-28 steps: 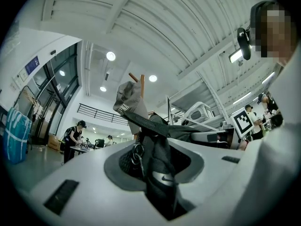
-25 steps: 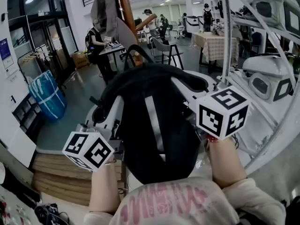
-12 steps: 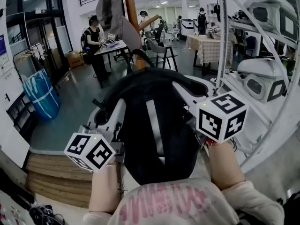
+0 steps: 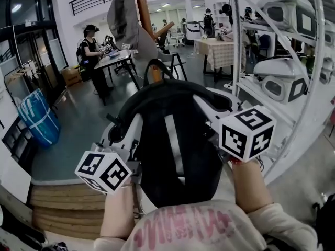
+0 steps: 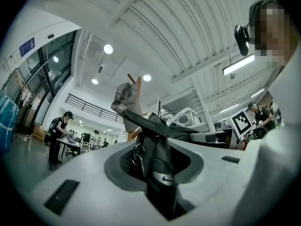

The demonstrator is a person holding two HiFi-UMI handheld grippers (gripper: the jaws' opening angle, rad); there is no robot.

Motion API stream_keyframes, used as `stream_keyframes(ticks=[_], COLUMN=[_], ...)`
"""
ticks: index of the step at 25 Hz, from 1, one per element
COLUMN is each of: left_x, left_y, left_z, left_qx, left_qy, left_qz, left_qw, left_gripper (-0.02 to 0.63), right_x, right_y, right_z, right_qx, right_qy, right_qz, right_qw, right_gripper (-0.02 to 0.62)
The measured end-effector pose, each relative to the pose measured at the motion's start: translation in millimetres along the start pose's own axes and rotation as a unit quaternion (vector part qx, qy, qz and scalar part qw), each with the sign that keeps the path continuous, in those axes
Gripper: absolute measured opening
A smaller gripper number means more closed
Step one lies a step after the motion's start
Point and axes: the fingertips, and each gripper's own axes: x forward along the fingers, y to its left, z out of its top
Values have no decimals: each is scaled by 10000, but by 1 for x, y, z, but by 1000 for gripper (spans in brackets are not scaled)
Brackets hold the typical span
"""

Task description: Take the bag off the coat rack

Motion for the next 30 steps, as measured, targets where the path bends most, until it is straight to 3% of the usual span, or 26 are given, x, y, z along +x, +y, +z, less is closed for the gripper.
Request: stream_keyframes(ticks=[9, 30], left_x=[-23, -104], left_y=[0, -8], left_z=[10, -11], left_qx=[-112, -521], left_qy=[70, 454], left_qz=[-351, -788], left_qw=[9993, 9945], left_gripper=[103, 98], right_x=[-20, -71], right_y=[31, 112], right_z=[6, -28], right_qx=[15, 233], right_qy=[47, 482], right_qz=[-402, -1087], right_qw=[9992, 9926], right_gripper=[98, 98])
